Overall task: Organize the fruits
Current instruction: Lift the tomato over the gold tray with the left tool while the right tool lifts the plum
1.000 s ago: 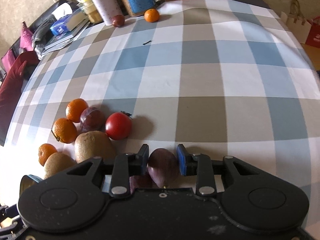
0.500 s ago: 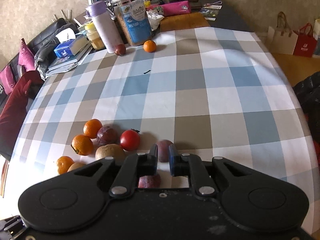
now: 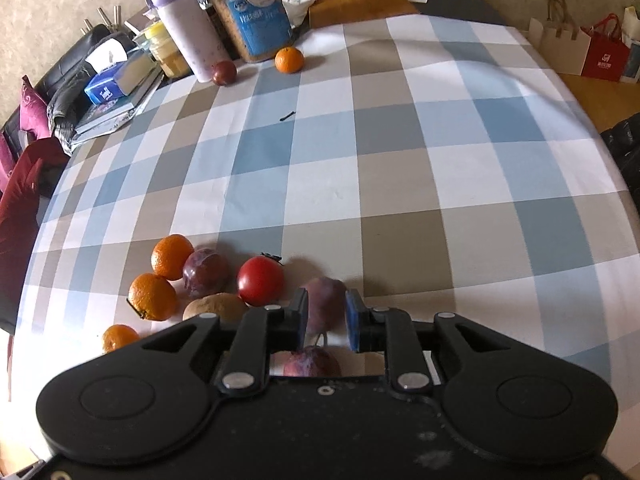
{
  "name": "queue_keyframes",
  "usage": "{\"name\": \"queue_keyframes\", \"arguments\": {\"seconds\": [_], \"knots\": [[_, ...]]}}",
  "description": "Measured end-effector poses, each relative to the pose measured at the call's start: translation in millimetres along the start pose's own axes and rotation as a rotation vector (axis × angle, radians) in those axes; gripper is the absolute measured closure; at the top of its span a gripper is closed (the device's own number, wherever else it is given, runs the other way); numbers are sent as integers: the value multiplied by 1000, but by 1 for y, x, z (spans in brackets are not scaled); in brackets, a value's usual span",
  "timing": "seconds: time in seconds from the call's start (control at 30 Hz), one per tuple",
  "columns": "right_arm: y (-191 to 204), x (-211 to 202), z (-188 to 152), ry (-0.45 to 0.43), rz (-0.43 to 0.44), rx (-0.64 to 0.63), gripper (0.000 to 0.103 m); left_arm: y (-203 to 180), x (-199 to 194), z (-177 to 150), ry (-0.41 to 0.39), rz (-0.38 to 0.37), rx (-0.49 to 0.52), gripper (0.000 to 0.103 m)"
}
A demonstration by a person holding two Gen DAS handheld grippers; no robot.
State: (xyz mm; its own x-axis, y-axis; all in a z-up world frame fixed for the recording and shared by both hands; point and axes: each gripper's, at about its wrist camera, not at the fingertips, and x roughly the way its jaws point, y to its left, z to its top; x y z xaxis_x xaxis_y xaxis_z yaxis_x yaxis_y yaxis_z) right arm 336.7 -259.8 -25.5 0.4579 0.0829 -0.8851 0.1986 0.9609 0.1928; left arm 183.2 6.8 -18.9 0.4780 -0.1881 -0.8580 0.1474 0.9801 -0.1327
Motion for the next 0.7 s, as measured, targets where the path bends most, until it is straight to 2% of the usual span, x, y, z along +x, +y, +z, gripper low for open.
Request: {"name": "queue_keyframes", "arguments": {"seconds": [0.03,0.2,0.4,0.7], "knots": [[1,3,0,2,-7,-4,76,1,1,0,1,0,-1,61],[5,12,0,14,-3,-12,71,3,3,3,1,2,-5,61],[10,20,-2,37,10,-9,69,2,6,5,6,-7,0,61],[18,26,-5,25,-34,-43,68,3,9,5,18,-9,2,61]]}}
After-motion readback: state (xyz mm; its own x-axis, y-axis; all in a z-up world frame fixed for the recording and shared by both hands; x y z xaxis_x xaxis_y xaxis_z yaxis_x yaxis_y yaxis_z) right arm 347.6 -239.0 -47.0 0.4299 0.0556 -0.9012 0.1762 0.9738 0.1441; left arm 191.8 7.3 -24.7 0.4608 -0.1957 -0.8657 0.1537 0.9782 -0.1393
